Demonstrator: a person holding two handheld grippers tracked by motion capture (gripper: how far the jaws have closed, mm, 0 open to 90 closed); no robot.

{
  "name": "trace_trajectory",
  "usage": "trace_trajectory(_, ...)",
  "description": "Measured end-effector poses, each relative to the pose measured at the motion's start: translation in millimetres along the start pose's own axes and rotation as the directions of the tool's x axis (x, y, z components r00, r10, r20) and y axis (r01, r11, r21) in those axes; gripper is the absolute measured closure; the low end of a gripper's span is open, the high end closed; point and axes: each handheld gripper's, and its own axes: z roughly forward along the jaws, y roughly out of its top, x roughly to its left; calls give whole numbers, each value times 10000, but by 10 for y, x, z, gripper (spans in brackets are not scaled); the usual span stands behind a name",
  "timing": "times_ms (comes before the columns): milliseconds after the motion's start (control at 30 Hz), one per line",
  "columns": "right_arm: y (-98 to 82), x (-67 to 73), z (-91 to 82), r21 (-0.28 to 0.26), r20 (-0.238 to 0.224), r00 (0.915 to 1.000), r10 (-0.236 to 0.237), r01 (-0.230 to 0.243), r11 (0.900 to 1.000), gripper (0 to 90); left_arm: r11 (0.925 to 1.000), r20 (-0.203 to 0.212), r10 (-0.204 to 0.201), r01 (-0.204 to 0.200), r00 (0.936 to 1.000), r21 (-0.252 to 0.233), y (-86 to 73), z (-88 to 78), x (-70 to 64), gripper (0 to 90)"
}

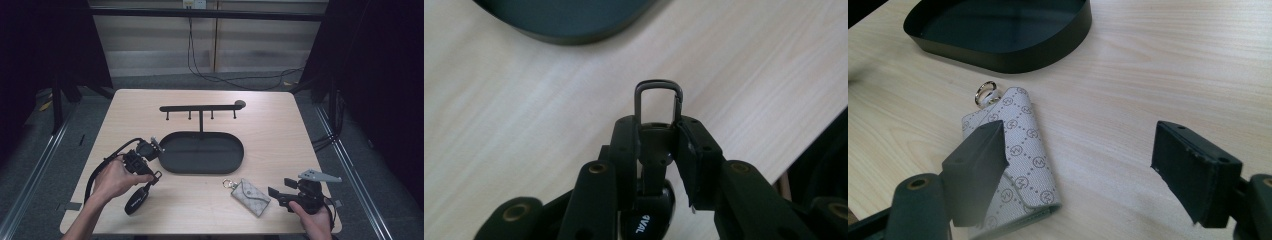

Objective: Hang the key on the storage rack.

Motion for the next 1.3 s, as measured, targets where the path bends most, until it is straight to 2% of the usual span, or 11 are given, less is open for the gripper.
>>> trace_trajectory(33, 0, 0, 0, 0, 0, 10000, 0, 0, 10000, 214, 9998, -58, -119, 118, 9999, -181, -4, -23, 2, 709)
trace_trajectory(200, -1, -1, -3, -14, -14, 10000, 8, -8, 10000, 215, 9997, 40, -120, 120, 9999, -220, -37, -90, -25, 708)
trace_trajectory(400, -2, 3, -7, -23, 21, 10000, -1, 1, 10000, 215, 9996, 9, -198, 199, 9998, -184, -42, -185, 11, 708)
trace_trajectory(533, 1, 0, 4, 40, -6, 10000, 22, -22, 10000, 216, 9996, 253, -260, 258, 9993, 82, -21, -224, 66, 709)
trace_trajectory(700, 0, -2, 4, 42, -17, 10000, 19, -18, 10000, 217, 9990, 52, -456, 456, 9989, 36, -7, -322, 108, 709)
trace_trajectory(767, 0, -7, 6, 55, -5, 10000, 19, -19, 10000, 217, 9991, -264, -407, 404, 9988, -117, -4, -386, 112, 708)
trace_trajectory(800, 0, -5, 6, 58, -5, 10000, 12, -12, 10000, 218, 9992, -188, -382, 380, 9991, -99, 0, -404, 114, 708)
trace_trajectory(867, -1, -2, 5, 44, -2, 10000, 10, -10, 10000, 220, 9991, -453, -401, 396, 9982, -121, 5, -452, 121, 708)
trace_trajectory(1133, 0, -2, 7, 49, -6, 10000, 14, -14, 10000, 219, 9984, -452, -556, 551, 9974, -130, 55, -527, 132, 708)
trace_trajectory(1233, 0, -6, 6, 43, -9, 10000, 19, -19, 10000, 220, 9993, -398, -369, 368, 9985, -39, 82, -549, 132, 708)
trace_trajectory(1300, 0, -5, 6, 36, -13, 10000, 22, -22, 10000, 220, 9993, -579, -372, 367, 9976, -98, 103, -572, 117, 708)
